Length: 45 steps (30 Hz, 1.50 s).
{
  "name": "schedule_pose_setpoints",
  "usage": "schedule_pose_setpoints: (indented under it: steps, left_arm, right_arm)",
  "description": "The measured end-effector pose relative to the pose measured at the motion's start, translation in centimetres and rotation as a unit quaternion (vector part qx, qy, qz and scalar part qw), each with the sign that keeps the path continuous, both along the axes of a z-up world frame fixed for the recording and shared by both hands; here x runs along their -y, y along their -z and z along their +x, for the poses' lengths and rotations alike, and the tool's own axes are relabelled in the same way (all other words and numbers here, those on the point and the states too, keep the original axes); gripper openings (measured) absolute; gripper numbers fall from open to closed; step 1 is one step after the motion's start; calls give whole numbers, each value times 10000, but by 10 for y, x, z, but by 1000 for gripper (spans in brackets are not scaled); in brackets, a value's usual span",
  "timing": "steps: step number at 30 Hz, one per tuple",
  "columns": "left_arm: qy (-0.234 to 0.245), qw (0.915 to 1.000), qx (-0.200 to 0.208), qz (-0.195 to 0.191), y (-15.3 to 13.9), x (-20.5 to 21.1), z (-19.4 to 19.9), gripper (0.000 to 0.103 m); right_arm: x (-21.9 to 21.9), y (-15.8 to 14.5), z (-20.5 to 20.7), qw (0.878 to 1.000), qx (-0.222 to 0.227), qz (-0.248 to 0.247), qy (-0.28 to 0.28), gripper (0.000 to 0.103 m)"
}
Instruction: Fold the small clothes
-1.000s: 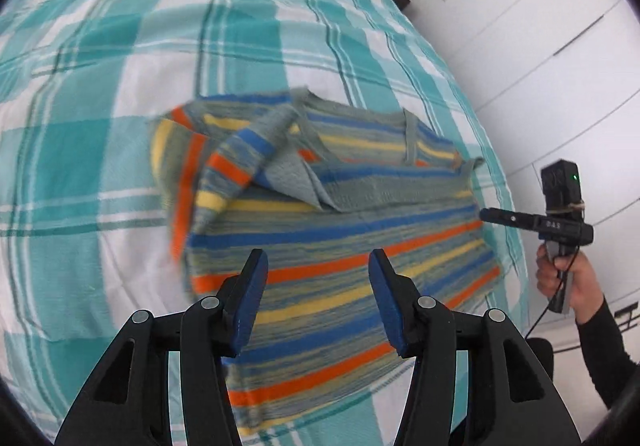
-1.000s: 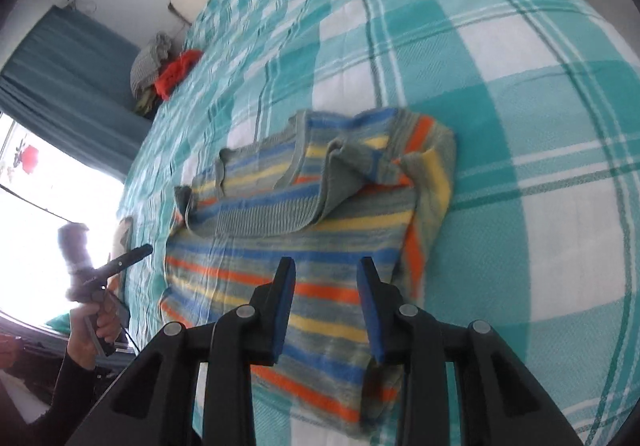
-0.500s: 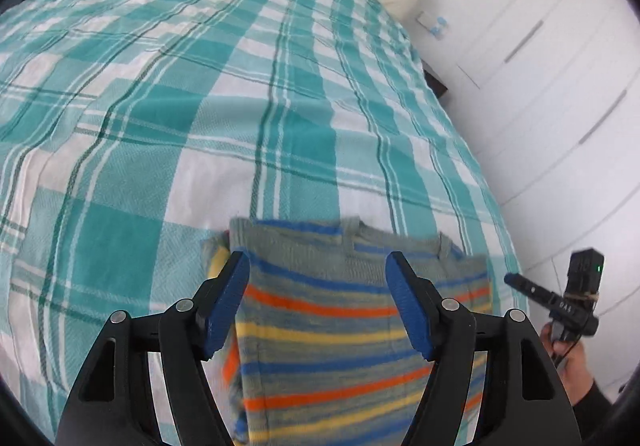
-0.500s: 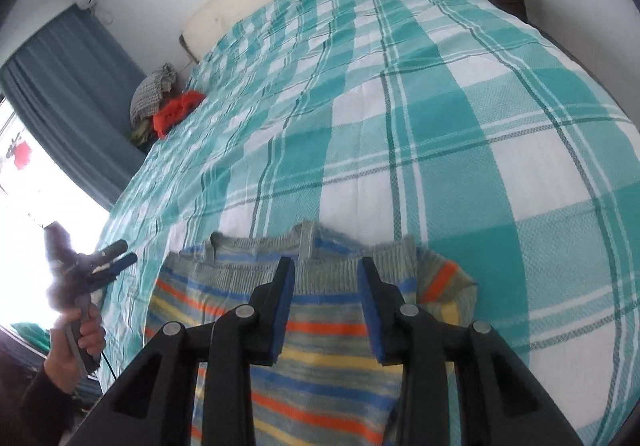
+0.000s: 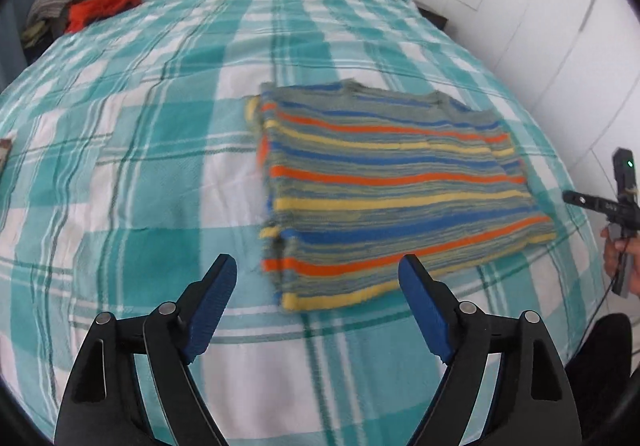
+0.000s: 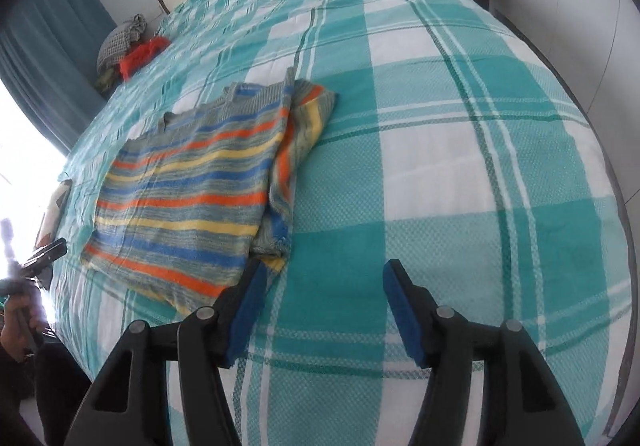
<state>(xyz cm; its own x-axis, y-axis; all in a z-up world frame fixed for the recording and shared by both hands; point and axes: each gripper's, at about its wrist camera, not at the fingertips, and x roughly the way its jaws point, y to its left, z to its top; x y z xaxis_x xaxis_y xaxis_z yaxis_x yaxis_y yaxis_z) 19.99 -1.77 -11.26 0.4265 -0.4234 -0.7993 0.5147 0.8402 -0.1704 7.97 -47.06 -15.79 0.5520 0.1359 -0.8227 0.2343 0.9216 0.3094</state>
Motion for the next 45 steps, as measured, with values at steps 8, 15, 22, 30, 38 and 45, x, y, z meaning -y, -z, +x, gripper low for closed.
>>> schedule_pose_setpoints:
  steps: [8,15,22,30,38,45]
  left_arm:
    - [2300,9732,55,-19,31,216,-76,86]
    - [2586,9647,367,334,64,287,-87,33]
    - [1980,9765,136,-841,21,217,-58,7]
    - [112,9841,-52,-1772,-13,43,-11,7]
    - [-1217,9866,-468,-979,41,-27,11,25]
    - [-1469,9808,-204,-1268,26,-71,-3,74]
  right_arm:
    - [24,19,90,9920,-90,1254,104,80]
    - [26,45,148,9795,-75,2012,-72,42]
    - [7,10,163,9852,137,1688,-275,8]
    - [-118,-62,230,9762,601,1520,-1428,8]
    - [-263,-20,298,9685,366,1516,-1942,20]
    - [-270,-11,275,9625,495,2084,-1665,55]
